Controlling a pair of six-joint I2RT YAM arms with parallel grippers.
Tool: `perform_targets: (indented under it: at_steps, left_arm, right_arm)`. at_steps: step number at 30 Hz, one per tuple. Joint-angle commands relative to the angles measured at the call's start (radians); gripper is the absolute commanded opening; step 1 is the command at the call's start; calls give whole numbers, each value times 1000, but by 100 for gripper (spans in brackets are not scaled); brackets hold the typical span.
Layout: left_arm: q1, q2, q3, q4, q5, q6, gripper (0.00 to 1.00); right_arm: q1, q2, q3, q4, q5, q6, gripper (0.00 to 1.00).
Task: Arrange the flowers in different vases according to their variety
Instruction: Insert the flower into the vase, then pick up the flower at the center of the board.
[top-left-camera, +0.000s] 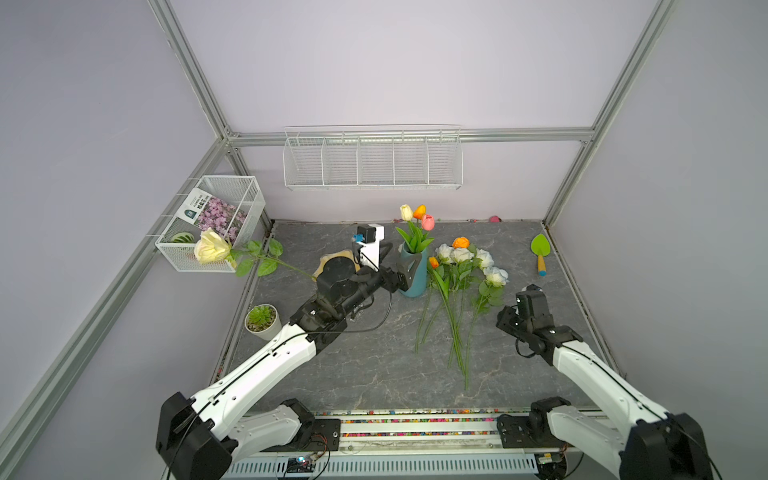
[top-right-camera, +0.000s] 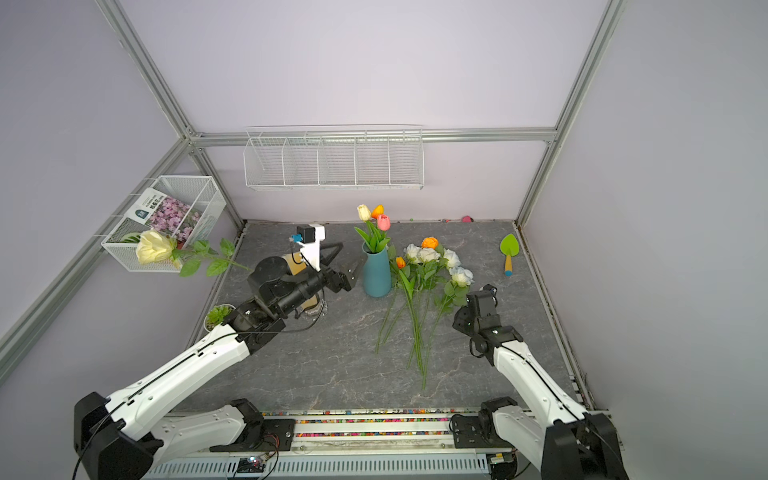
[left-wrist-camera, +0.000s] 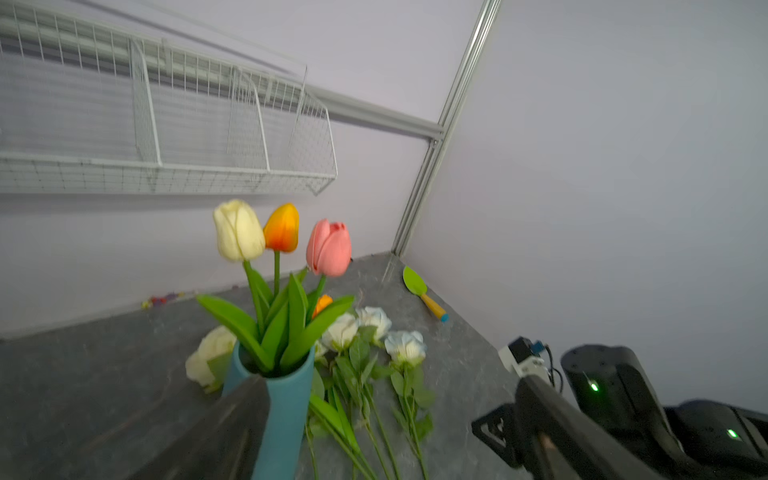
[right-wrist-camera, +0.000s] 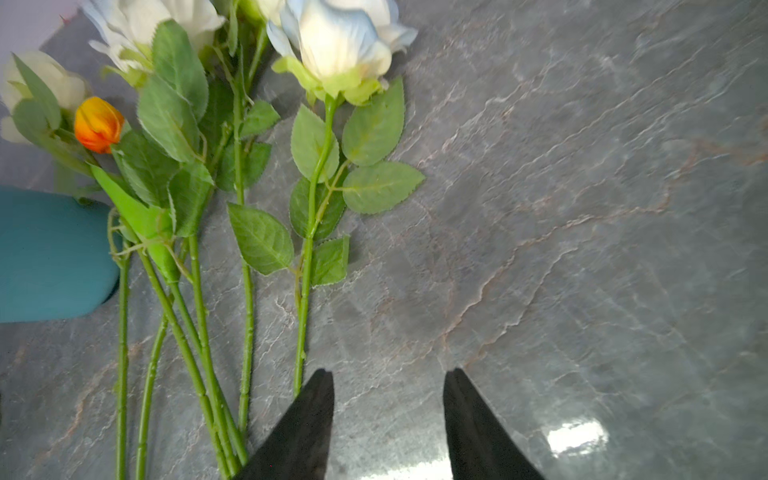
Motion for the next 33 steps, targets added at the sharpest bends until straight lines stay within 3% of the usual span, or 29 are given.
perform_targets:
  at_steps: [1,5,9,18,25,33]
  left_arm:
    - [-7,-57,-95,-114,27,-101,98]
    - [-7,-143,-204,-119,-6,-143,99]
    - [-7,-222,-284,-149,-55,-176,100]
    - [-6,-342,-438,-225,-179,-250,100]
    - [-6,-342,-446,-221,-218,-256,100]
    - [-7,-325,-443,-206,-213,-264,100]
  right_arm:
    - [-6,104,66,23,-55,20,47]
    - [12,257,155,-13,-62,52,45]
    - [89,359,251,-92,41,81,44]
    - [175,551,405,-215,129,171,39]
    - [242,704,538,-336,193,224,31]
    - [261,703,520,-343,193,265,32]
